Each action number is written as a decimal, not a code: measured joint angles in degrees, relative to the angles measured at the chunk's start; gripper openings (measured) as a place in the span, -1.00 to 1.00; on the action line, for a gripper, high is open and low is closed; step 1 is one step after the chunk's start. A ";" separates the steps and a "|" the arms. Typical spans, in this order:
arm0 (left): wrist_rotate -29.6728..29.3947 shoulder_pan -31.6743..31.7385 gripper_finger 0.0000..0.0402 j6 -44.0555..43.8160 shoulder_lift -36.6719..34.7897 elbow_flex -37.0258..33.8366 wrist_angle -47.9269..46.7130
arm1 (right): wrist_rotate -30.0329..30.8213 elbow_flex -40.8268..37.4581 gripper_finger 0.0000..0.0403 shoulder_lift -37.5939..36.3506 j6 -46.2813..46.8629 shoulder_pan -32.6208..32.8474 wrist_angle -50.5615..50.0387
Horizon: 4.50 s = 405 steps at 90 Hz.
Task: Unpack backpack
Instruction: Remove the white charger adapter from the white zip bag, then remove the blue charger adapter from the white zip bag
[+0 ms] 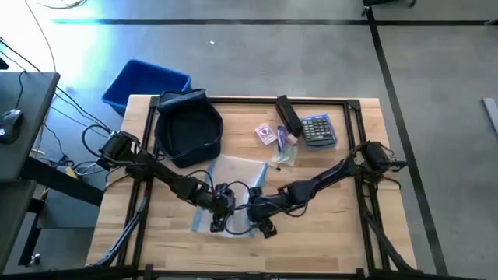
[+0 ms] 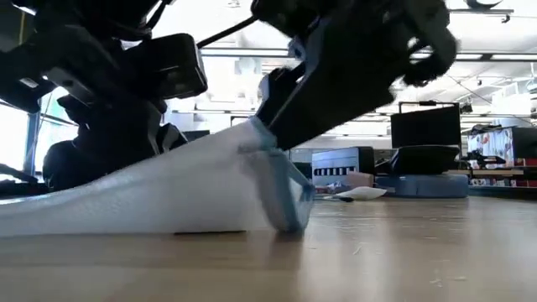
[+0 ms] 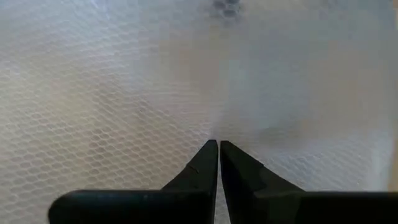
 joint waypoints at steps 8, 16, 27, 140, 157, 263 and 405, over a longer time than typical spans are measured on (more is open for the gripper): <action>-0.02 0.09 -1.00 -0.06 0.00 0.00 0.05 | -0.72 0.00 0.33 2.42 -0.37 0.02 3.67; 0.00 0.28 -1.00 -0.10 0.00 0.00 0.05 | -0.96 0.00 0.33 4.54 -0.37 0.09 4.24; -0.02 0.33 -1.00 -0.10 0.00 0.00 0.05 | -3.09 0.00 0.33 6.05 1.31 -0.61 5.20; -2.54 -1.01 -1.00 -0.11 -0.56 -0.02 -3.81 | 1.58 12.57 -1.00 5.31 -0.37 0.16 -21.80; -4.02 -1.38 -1.00 -0.11 -1.14 -0.01 -5.71 | 5.42 12.35 -1.00 1.49 0.35 1.48 -26.73; -4.04 -1.33 -1.00 -0.06 -1.14 0.00 -4.91 | 2.54 11.37 0.55 7.33 9.83 -1.39 -20.83; -4.39 -1.22 -1.00 0.40 -1.09 0.00 -4.51 | 14.53 -12.32 -0.02 -13.18 10.64 -39.35 -2.53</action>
